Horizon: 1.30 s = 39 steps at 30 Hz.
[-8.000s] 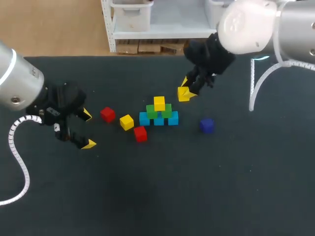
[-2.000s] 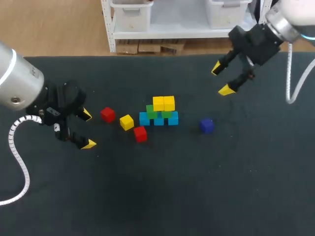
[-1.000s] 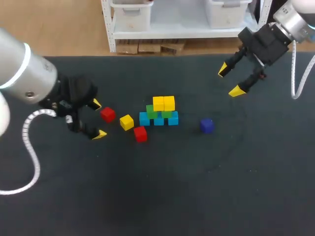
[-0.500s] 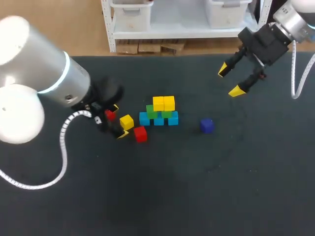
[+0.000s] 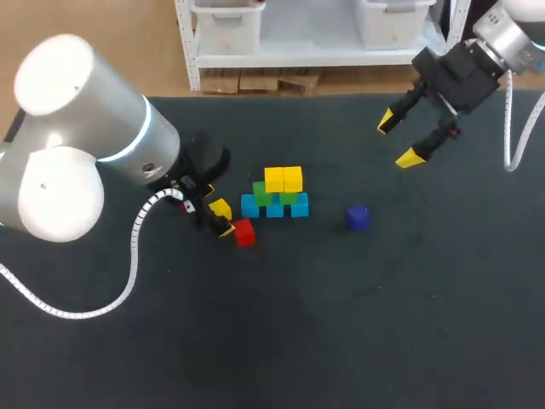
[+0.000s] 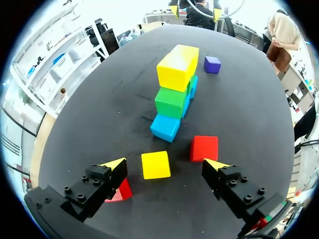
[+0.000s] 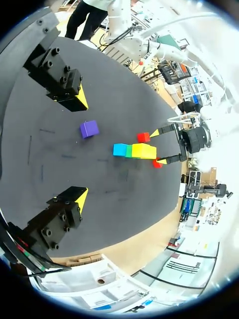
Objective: Place the blue cubes, place green cubes on the blue cubes, place the yellow cubes on the green cubes, then place the red cubes on the yellow cubes, and place purple cube on the red cubes.
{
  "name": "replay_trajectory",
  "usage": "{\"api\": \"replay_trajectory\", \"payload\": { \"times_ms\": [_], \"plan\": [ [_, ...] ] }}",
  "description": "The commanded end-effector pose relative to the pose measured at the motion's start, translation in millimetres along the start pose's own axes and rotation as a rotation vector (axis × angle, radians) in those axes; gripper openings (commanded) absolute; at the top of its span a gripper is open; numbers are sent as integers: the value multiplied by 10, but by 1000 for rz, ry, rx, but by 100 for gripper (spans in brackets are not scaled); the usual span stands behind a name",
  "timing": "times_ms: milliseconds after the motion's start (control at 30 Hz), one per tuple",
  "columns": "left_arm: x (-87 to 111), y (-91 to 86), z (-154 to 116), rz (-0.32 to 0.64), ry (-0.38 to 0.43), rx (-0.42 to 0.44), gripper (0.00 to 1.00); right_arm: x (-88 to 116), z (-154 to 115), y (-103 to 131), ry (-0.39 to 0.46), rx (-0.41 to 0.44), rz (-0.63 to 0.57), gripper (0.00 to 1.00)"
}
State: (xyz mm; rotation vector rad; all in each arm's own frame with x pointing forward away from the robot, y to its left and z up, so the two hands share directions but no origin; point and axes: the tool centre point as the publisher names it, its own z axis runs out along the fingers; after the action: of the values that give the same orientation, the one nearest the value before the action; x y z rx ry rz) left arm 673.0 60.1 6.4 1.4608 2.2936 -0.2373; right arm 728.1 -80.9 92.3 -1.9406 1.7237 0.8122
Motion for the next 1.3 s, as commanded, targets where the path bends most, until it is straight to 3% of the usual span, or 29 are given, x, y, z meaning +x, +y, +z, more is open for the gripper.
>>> {"api": "replay_trajectory", "payload": {
  "times_ms": [33, 567, 733, 833, 900, 967, 1067, 1167, 1300],
  "plan": [
    [17, 18, 52, -3, 4, -1, 100, 2, 0, -7, -2, -1, -1, 100],
    [98, 144, 131, -13, 12, -17, 100, 2, 0, -7, -2, -1, -1, 100],
    [99, 189, 133, -15, 8, -26, 47, 2, 0, -7, -2, -1, -1, 100],
    [95, 199, 130, -15, 4, -30, 24, 2, 0, -7, -2, -1, -1, 100],
    [91, 201, 137, -14, 4, -28, 22, 2, 0, -7, -2, -1, -1, 100],
    [89, 197, 150, -13, 5, -25, 13, 2, 0, -7, -2, -1, -1, 100],
    [89, 188, 167, -13, 5, -18, 17, 2, 0, -7, -2, -1, -1, 100],
    [88, 180, 171, -14, 1, -17, 0, 2, 0, -7, -2, -1, -1, 100],
    [81, 157, 149, -11, -2, -17, 0, 2, 0, -7, -2, -1, -1, 100]
  ]
}}
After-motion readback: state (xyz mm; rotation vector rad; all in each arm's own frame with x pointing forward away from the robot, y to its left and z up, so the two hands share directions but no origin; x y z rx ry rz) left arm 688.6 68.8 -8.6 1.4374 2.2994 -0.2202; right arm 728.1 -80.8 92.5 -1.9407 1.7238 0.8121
